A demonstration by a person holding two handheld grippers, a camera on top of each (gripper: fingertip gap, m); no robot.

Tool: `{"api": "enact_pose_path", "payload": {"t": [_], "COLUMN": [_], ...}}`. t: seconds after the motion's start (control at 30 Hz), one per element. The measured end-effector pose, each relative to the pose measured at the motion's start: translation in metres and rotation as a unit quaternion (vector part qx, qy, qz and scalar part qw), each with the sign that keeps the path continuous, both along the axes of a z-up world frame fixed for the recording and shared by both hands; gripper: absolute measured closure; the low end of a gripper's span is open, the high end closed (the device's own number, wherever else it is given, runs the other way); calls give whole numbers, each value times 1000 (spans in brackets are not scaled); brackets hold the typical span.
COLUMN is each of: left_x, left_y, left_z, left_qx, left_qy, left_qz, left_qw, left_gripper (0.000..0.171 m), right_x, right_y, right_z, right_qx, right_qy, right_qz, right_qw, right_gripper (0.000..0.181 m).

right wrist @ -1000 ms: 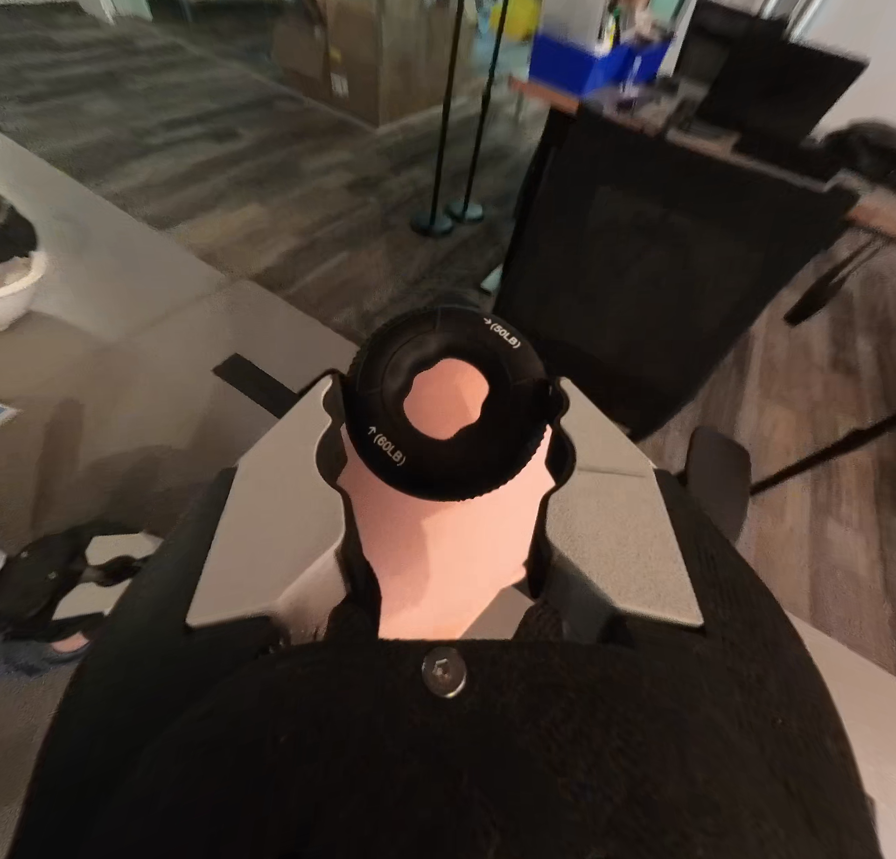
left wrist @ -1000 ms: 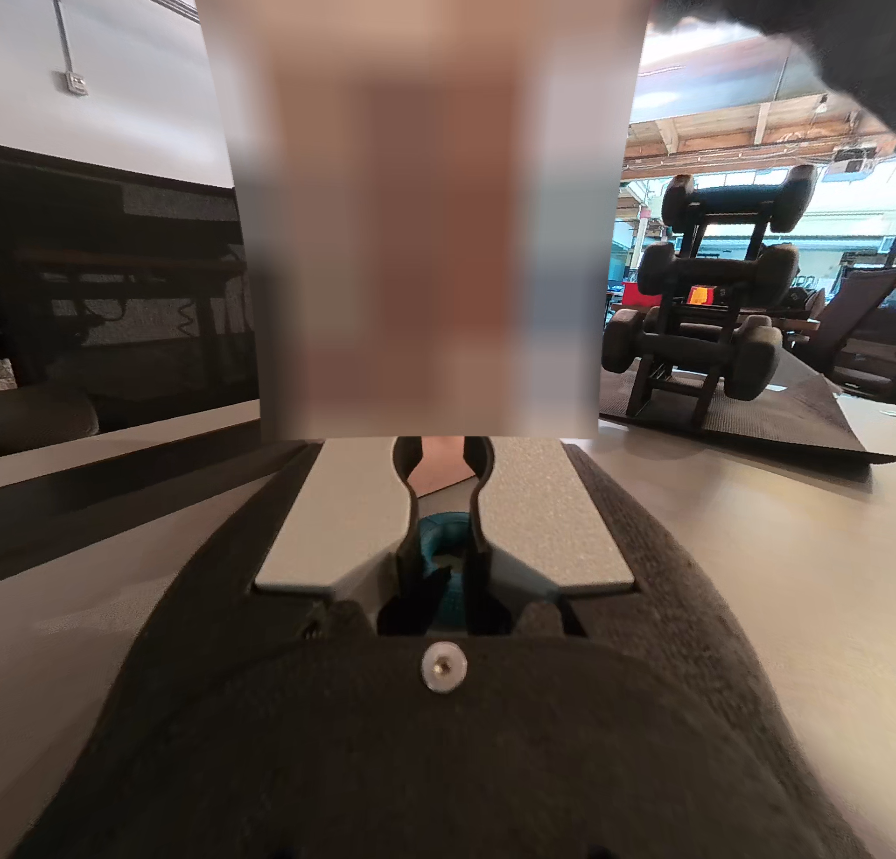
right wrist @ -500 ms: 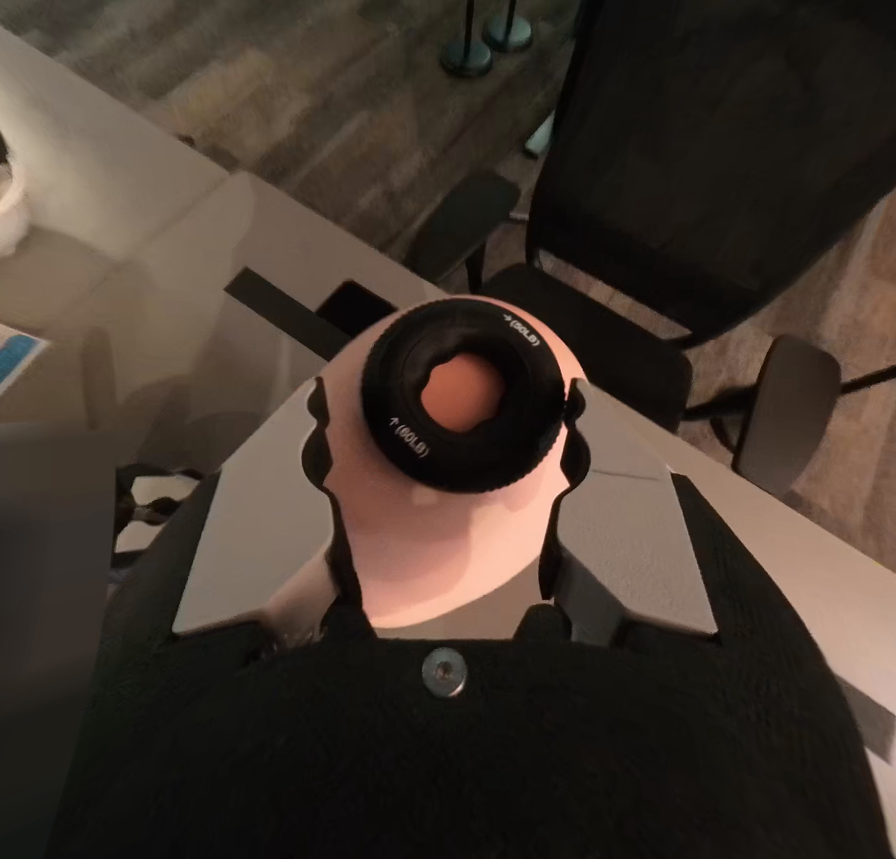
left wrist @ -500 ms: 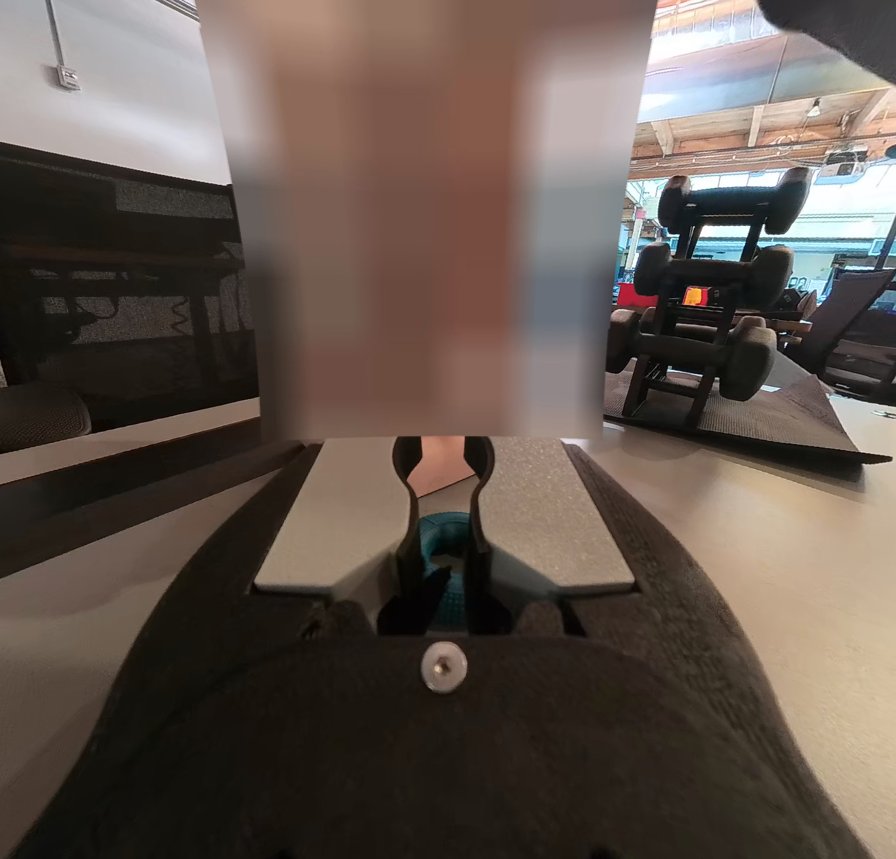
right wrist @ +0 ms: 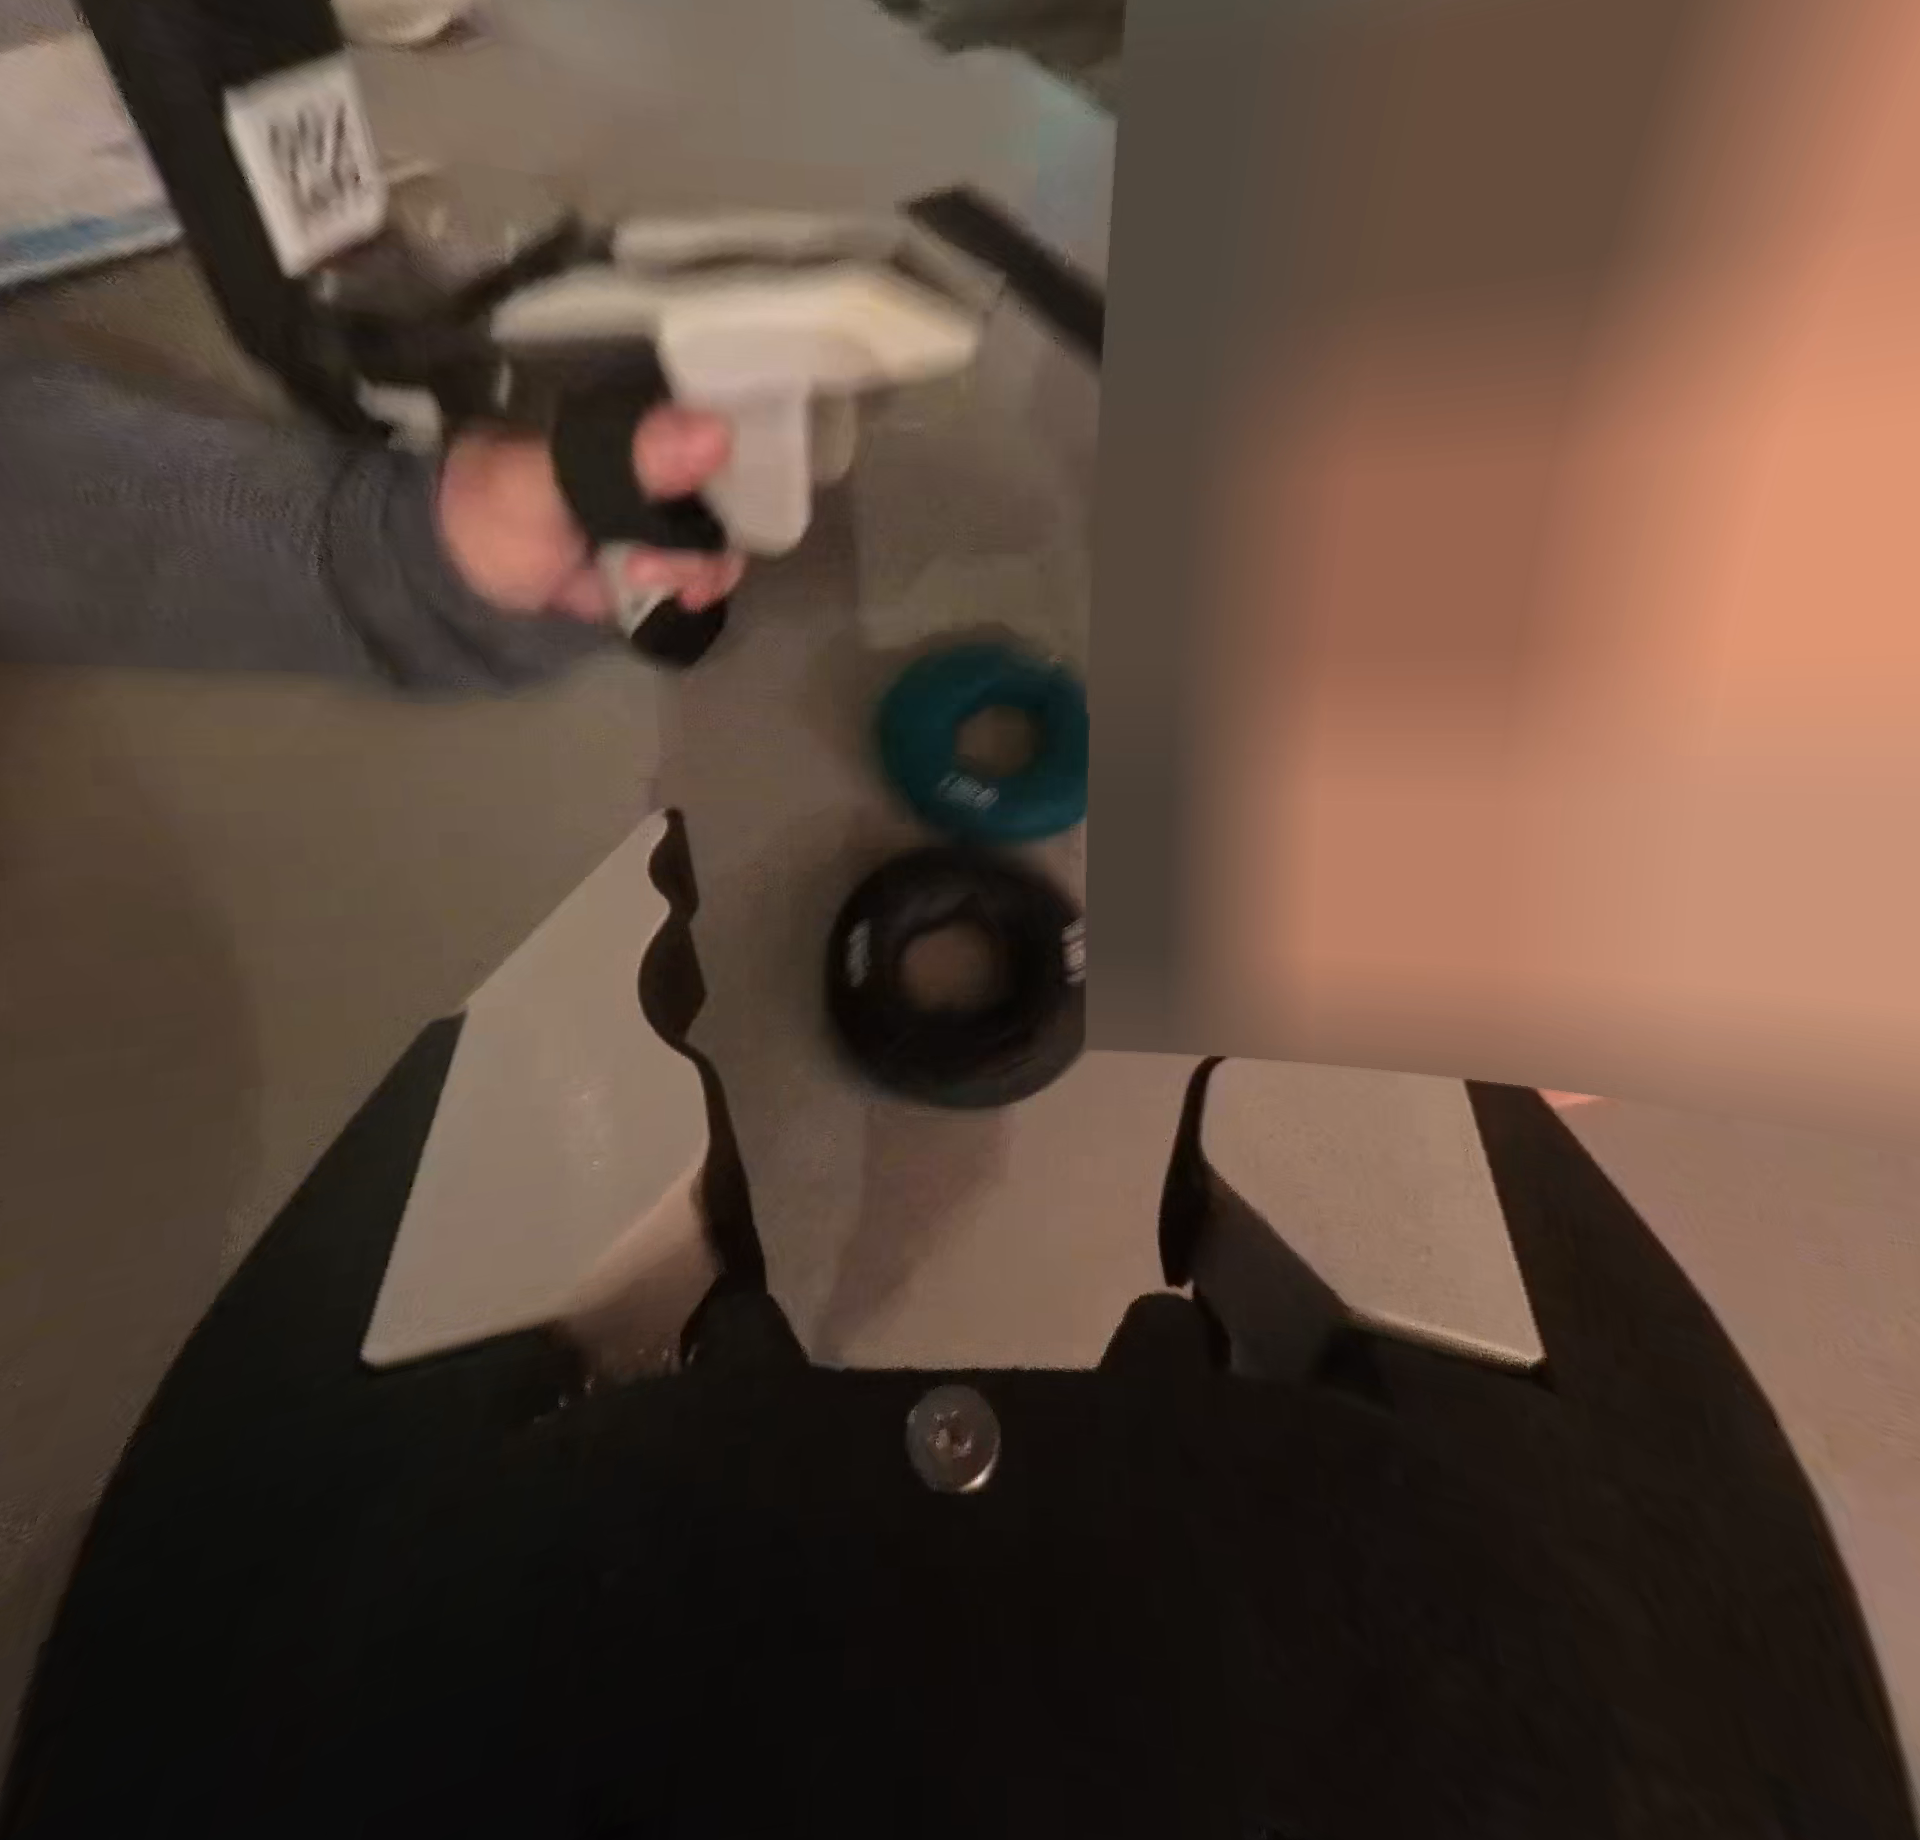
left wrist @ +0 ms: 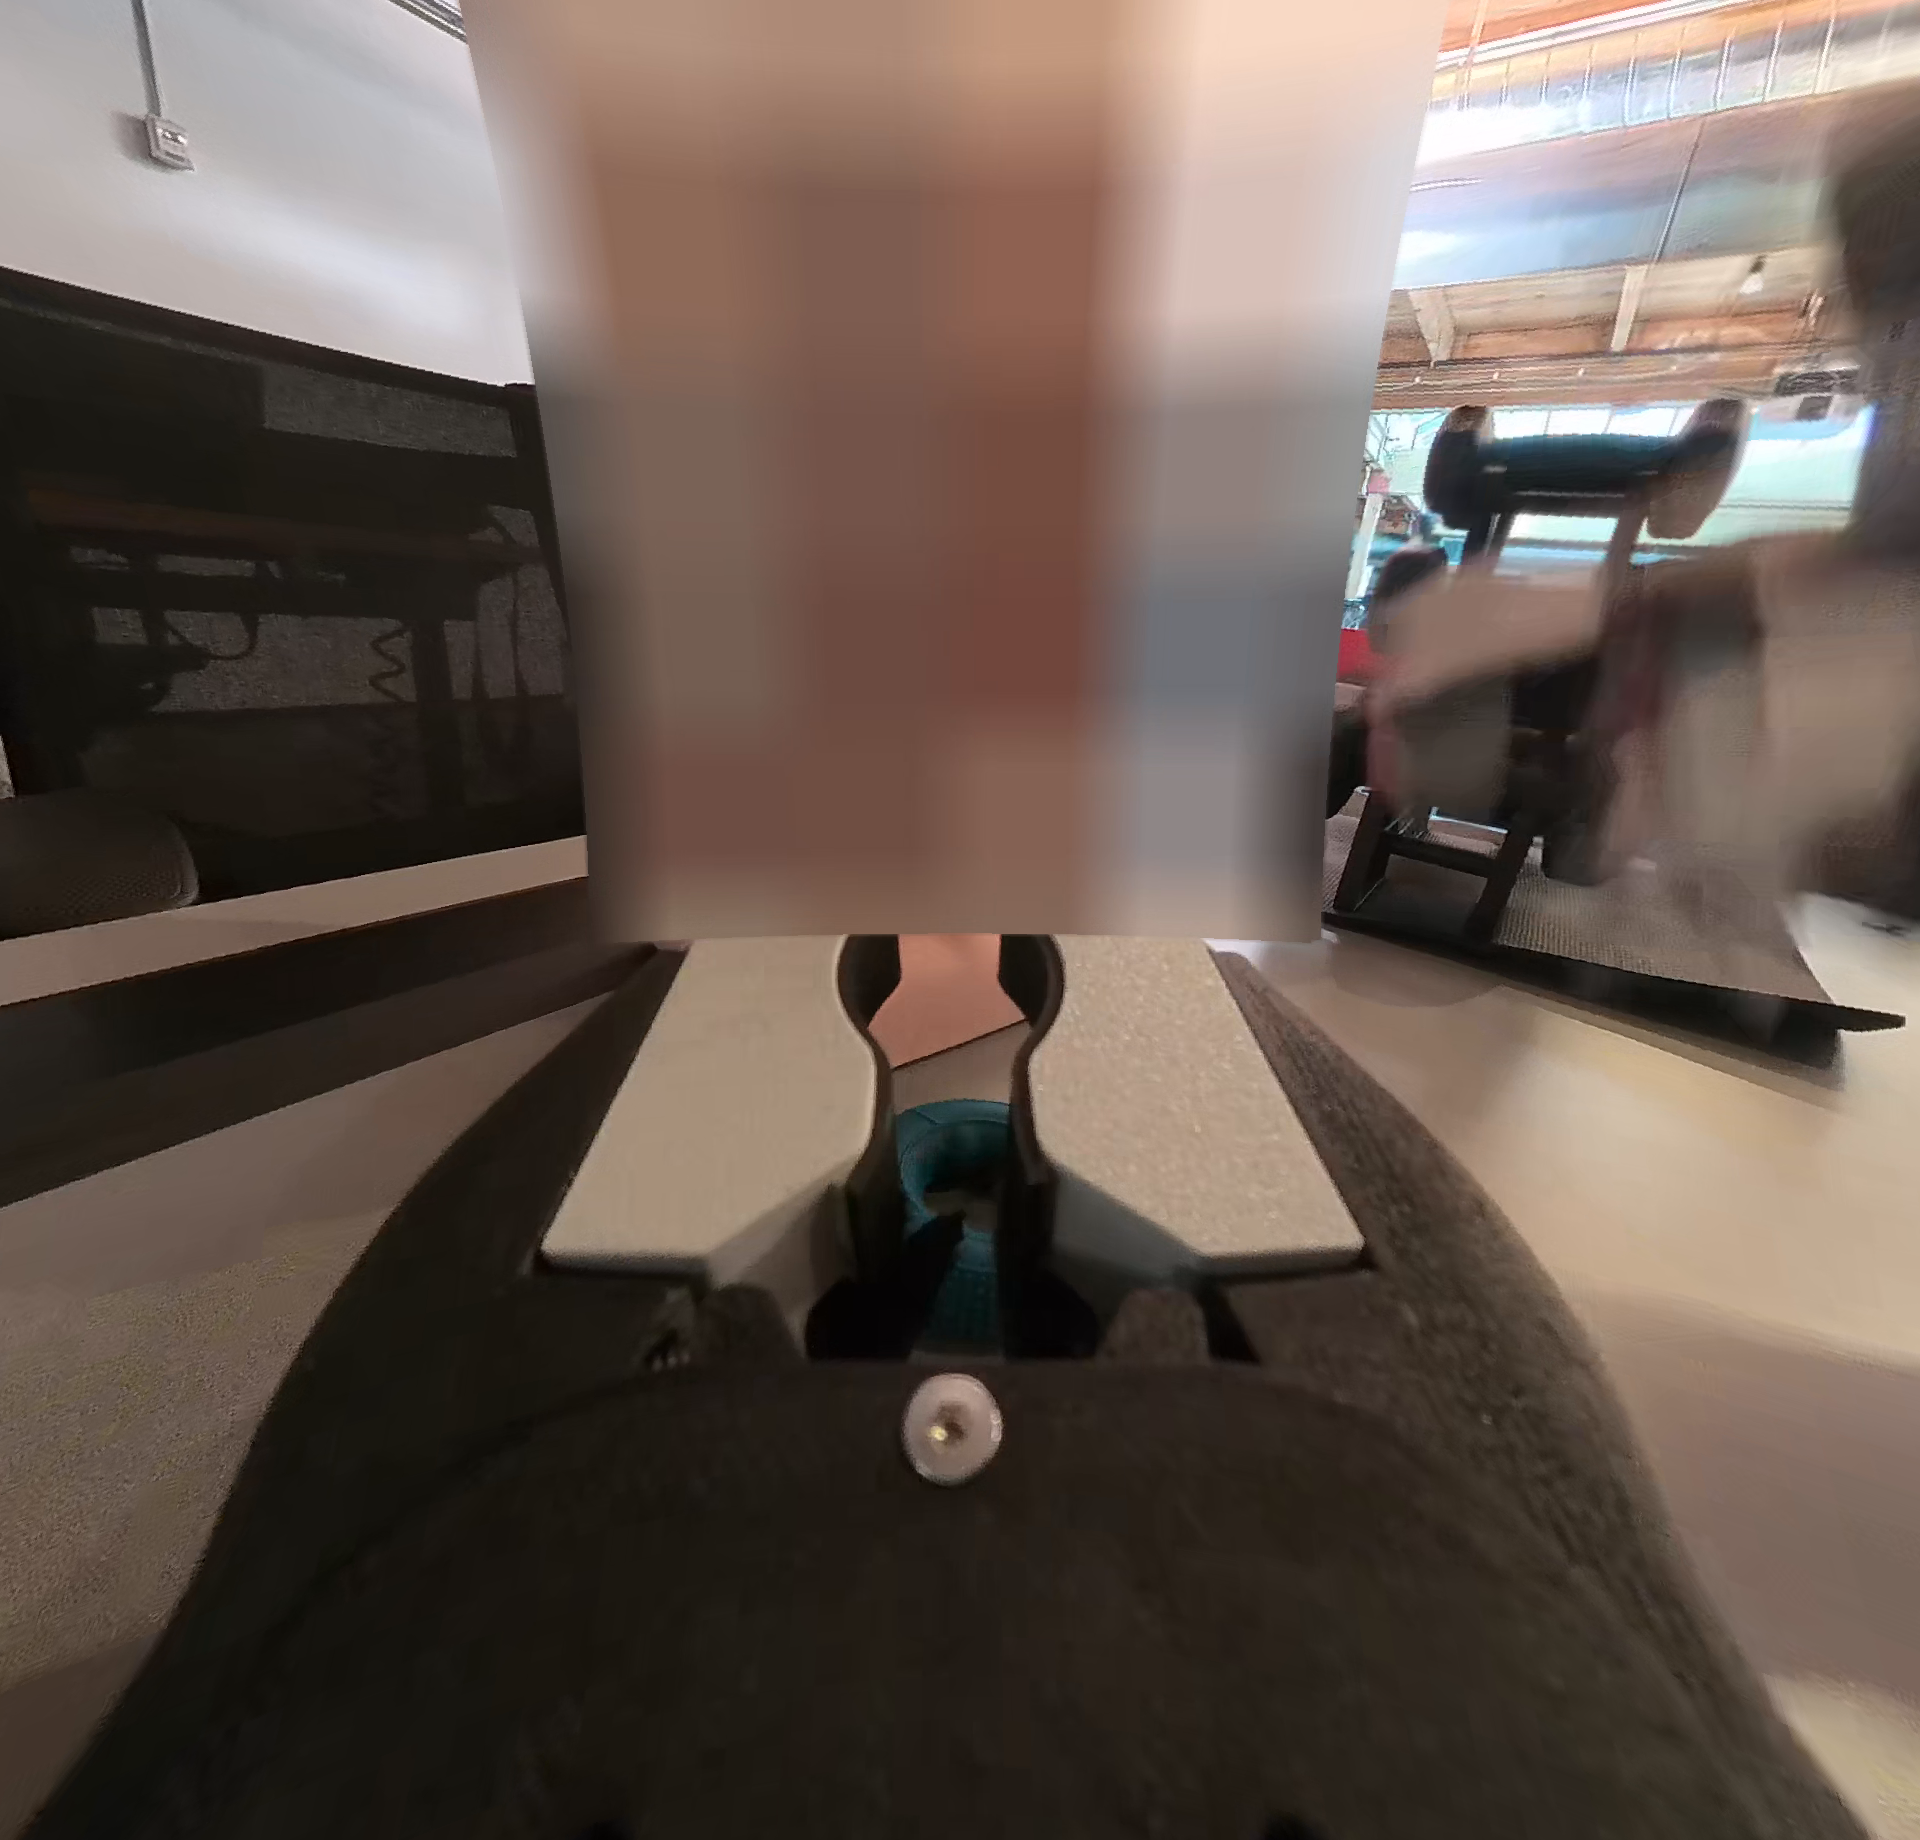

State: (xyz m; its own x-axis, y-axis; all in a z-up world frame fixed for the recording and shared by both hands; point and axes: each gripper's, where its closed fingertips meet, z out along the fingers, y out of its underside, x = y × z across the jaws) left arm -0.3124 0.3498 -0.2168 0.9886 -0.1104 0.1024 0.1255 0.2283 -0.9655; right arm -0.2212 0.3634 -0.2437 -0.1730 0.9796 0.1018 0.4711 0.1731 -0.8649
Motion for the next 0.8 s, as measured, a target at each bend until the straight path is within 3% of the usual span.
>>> {"api": "enact_pose_path", "payload": {"t": [0.03, 0.1, 0.17, 0.23, 0.43, 0.53, 0.8], "left_x": [0, 1, 1, 1, 1, 1, 2], "left_y": [0, 0, 0, 0, 0, 0, 0], "left_z": [0, 0, 0, 0, 0, -1, -1], "left_qx": [0, 0, 0, 0, -1, -2, -2], "left_qy": [1, 2, 3, 2, 0, 0, 1], "left_qz": [0, 0, -1, -2, -5, -5, -6], "left_qw": [1000, 1000, 1000, 1000, 1000, 1000, 1000], "left_gripper": [161, 161, 161, 161, 161, 161, 160], "right_x": [4, 8, 8, 2, -4, -8, -7], "right_y": [-9, -14, -10, -4, 2, 3, 3], "right_z": [-27, -69, -85, -80, -102, -100, -100], "right_qx": [-17, -42, -49, -54, -38, -18, -9], "right_qy": [-8, -36, -48, -33, -104, -93, -91], "right_qz": [5, -15, -41, -53, -38, -27, -22], "right_qw": [1000, 998, 997, 997, 993, 995, 996], "right_gripper": [81, 77, 76, 83, 80, 97, 98]}}
